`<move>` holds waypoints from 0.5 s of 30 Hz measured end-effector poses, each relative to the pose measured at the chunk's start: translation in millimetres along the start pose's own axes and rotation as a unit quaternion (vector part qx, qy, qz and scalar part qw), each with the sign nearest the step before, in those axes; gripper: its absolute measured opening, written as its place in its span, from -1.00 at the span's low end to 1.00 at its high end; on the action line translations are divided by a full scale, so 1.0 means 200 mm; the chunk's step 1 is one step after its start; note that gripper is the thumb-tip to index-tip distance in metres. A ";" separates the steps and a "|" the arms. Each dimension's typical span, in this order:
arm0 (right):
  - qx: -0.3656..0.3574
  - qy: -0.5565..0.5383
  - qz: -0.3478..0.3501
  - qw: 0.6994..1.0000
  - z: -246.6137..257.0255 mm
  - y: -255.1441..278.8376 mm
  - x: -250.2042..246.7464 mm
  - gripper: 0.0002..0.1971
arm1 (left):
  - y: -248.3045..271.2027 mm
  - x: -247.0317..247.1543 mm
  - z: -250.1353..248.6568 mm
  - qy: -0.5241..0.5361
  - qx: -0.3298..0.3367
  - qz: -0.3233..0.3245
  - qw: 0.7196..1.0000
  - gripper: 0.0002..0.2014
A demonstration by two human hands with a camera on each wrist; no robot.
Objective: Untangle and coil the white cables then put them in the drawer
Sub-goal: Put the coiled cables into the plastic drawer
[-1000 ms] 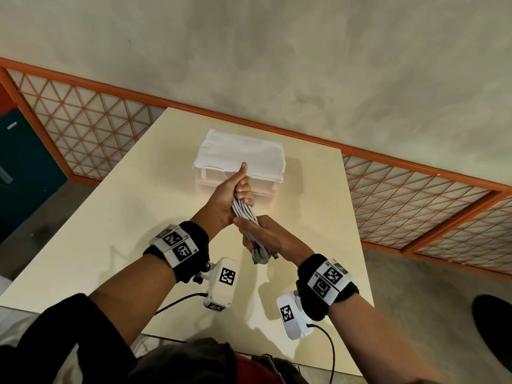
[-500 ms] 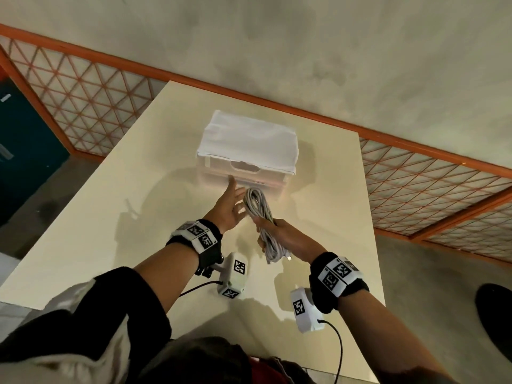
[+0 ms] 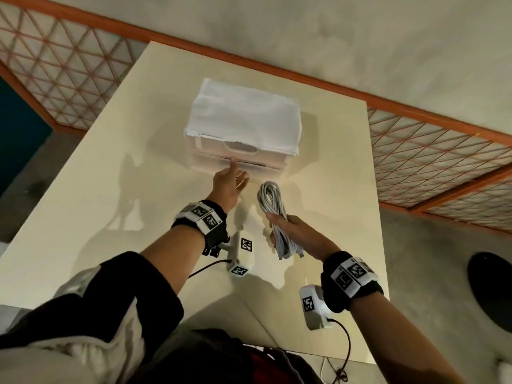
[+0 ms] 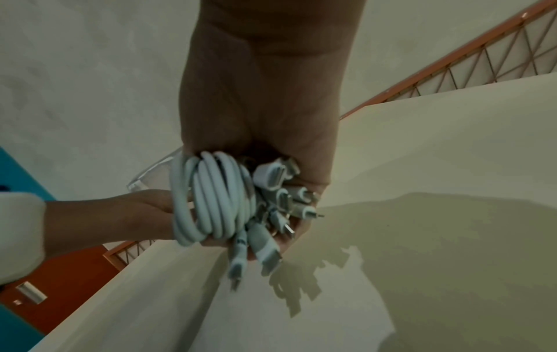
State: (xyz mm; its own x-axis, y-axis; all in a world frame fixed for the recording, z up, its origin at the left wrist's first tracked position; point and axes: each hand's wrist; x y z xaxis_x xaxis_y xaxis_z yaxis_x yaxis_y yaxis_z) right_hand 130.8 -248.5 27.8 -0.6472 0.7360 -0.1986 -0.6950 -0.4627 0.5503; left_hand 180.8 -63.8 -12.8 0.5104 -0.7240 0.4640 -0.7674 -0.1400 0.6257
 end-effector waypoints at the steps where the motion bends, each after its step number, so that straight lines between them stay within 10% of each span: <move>1: 0.000 0.001 0.003 1.000 0.00 0.01 0.00 -0.59 | 0.00 -0.01 0.01 0.004 0.003 -0.006 1.000 -0.70; 15: -0.096 0.251 0.050 0.962 0.33 -0.25 -0.03 -0.74 | 0.17 -0.20 0.14 -0.068 -0.028 -0.013 0.997 -0.77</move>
State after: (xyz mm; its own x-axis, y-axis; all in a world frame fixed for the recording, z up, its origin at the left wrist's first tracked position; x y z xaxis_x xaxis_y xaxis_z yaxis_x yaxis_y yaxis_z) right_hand 190.2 -197.8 55.2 -0.7502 0.3736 -0.5456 -0.6350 -0.6371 0.4369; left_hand 123.6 -58.4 -26.8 0.4690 -0.8063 0.3605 -0.7303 -0.1244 0.6717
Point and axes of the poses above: each hand's wrist, its own y-axis away from the middle knuckle, its own x-axis out of the palm, z = x × y, and after that the axes turned 4 degrees about -x, right-handed
